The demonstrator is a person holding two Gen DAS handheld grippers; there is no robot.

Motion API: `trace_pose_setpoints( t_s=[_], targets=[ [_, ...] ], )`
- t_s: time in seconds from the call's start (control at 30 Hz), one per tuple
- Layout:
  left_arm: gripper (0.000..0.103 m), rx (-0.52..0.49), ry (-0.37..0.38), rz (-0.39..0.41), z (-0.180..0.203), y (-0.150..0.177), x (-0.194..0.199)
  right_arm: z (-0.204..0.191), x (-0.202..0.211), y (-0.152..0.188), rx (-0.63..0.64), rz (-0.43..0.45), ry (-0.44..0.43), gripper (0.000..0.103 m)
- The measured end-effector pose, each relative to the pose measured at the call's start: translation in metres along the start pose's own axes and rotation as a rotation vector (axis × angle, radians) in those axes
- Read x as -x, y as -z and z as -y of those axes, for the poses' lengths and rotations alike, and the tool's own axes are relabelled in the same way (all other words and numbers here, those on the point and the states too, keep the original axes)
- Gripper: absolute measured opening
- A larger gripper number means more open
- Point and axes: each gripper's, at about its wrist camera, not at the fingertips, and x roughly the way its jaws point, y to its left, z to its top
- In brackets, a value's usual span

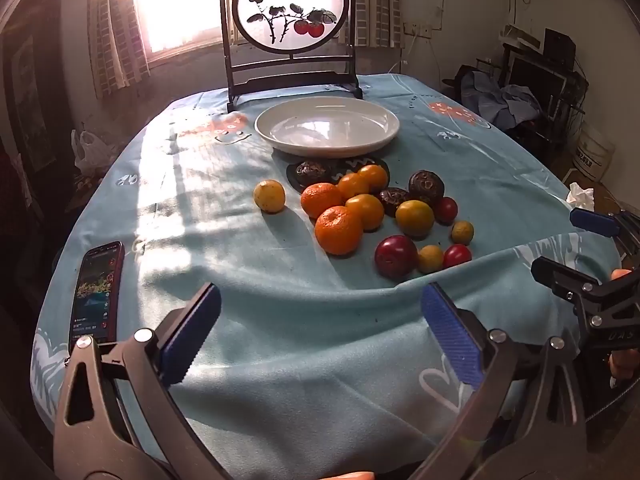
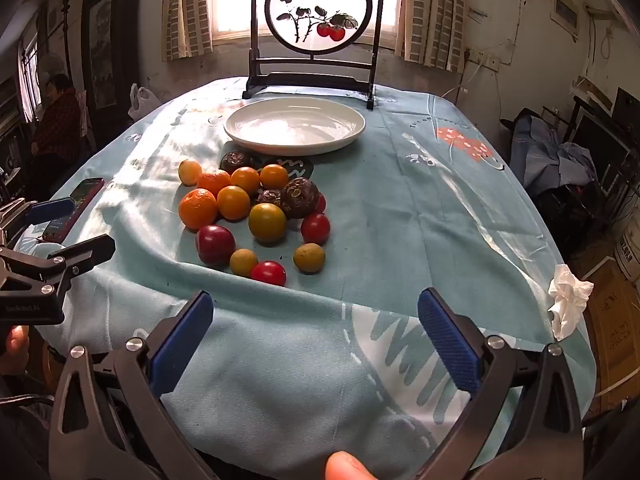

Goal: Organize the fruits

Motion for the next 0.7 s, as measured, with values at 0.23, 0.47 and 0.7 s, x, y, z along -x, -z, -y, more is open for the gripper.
trace_pose_setpoints(
  t_s=[0.23,0.47,0.7],
  targets=[
    [0.101,-0.001,-0.005,-0.004,0.0001,-0.0005,-0.0005,-0.0002,0.0004,0.0003,0.003,0.003,-0.002,0.102],
    [0.101,0.0,-0.001,-0.006,0.0014,0.0043,-0.003,-0.0013,0.0011,-0.001,0.001,-0.001,-0.003,0.102],
    [0.101,-0.001,-0.006,-0.007,0.003,0.007,-0.0061,-0.0039,0.001,-0.0032,0.004,-0.003,-0.015,0.102]
  ],
)
